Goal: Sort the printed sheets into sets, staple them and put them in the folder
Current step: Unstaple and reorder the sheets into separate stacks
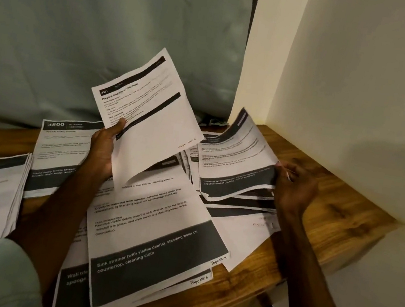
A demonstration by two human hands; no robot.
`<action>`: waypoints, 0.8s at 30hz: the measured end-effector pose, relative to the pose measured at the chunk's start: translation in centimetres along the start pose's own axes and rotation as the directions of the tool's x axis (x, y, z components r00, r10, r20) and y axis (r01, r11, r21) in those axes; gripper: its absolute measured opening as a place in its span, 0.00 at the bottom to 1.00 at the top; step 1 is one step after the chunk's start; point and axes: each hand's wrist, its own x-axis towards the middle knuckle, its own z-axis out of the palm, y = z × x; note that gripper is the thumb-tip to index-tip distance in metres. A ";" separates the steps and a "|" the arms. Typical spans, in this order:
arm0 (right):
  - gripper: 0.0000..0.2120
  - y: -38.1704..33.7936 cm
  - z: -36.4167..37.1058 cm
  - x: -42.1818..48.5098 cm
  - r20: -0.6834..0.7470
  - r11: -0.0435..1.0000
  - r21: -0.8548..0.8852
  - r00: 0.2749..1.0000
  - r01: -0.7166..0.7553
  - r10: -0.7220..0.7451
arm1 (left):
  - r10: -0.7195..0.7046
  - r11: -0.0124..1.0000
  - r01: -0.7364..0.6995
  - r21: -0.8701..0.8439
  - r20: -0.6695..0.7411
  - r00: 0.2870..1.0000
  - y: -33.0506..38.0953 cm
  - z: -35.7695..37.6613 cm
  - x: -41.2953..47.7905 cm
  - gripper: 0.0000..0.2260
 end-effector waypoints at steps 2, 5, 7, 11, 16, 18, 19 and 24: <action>0.11 -0.6 -0.1 0.4 -0.032 0.997 0.073 0.999 -0.037 0.040 | -0.027 0.999 0.028 -0.030 0.040 0.999 0.2 -0.2 0.1 0.37; 0.11 -2.5 -0.5 0.6 -0.063 0.958 0.247 0.984 -0.144 0.164 | -0.033 0.997 0.038 -0.066 0.067 0.997 0.4 0.0 0.0 0.36; 0.11 -3.7 -0.9 0.2 -0.002 0.886 0.409 0.970 -0.221 0.243 | -0.027 0.997 0.033 -0.070 0.072 0.997 0.6 0.1 -0.2 0.36; 0.12 -5.7 -1.0 -1.2 0.050 0.840 0.469 0.958 -0.271 0.281 | -0.011 0.998 0.013 -0.058 0.039 0.999 1.2 0.6 -0.4 0.39; 0.09 -6.3 -0.5 -5.2 0.104 0.842 0.470 0.964 -0.265 0.245 | 0.104 0.993 -0.104 -0.050 0.007 0.995 2.9 0.1 -0.3 0.39; 0.06 -6.3 -0.6 -7.2 0.130 0.895 0.387 0.974 -0.221 0.184 | 0.158 0.986 -0.157 -0.048 -0.002 0.988 3.5 -0.3 -0.5 0.33; 0.04 -6.4 -0.5 -8.2 0.157 0.915 0.354 0.977 -0.192 0.144 | 0.176 0.983 -0.177 -0.041 -0.015 0.984 3.7 -0.4 -0.5 0.28; 0.05 -6.6 -0.5 -12.3 0.385 0.952 0.239 0.918 -0.193 0.090 | 0.209 0.977 -0.204 0.069 -0.075 0.975 3.7 0.4 -1.0 0.19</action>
